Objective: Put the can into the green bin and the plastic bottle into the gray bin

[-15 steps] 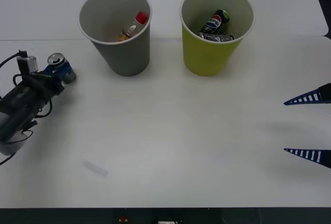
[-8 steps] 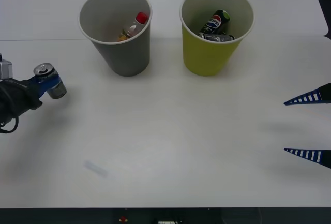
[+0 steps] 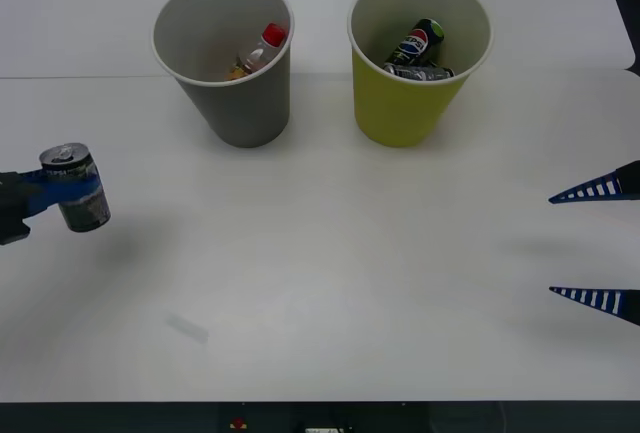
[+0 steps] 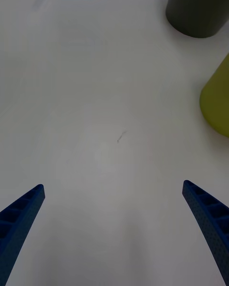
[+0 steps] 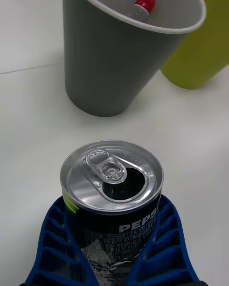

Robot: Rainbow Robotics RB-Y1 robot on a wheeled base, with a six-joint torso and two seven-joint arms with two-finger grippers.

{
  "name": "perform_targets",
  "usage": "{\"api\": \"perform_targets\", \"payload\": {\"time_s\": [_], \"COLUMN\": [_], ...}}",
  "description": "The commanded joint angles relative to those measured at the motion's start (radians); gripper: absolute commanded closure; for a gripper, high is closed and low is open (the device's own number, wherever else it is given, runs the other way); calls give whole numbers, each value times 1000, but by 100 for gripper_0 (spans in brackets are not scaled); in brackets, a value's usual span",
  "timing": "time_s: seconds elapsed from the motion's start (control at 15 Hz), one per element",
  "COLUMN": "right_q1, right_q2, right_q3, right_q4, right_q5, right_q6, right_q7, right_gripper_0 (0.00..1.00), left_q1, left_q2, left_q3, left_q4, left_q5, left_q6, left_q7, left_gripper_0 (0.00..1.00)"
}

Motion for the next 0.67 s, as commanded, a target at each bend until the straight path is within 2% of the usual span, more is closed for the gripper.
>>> {"api": "perform_targets", "payload": {"time_s": [0.07, 0.2, 0.47, 0.67], "right_q1": [0, 0, 0, 0], "right_q2": [0, 0, 0, 0], "right_q3": [0, 0, 0, 0], "right_q4": [0, 0, 0, 0], "right_q5": [0, 0, 0, 0], "right_q6": [0, 0, 0, 0], "right_q7": [0, 0, 0, 0], "right_gripper_0": [0, 0, 0, 0], "left_q1": [4, 4, -13, -77], "left_q2": [0, 0, 6, 18], "left_q3": [37, 36, 2, -59], "left_q4": [-136, -215, -327, -357], "left_q5": [0, 6, 5, -54], "left_q6": [-85, -111, -109, -111], "left_q7": [110, 200, 306, 317], "left_gripper_0": [100, 100, 100, 100]}}
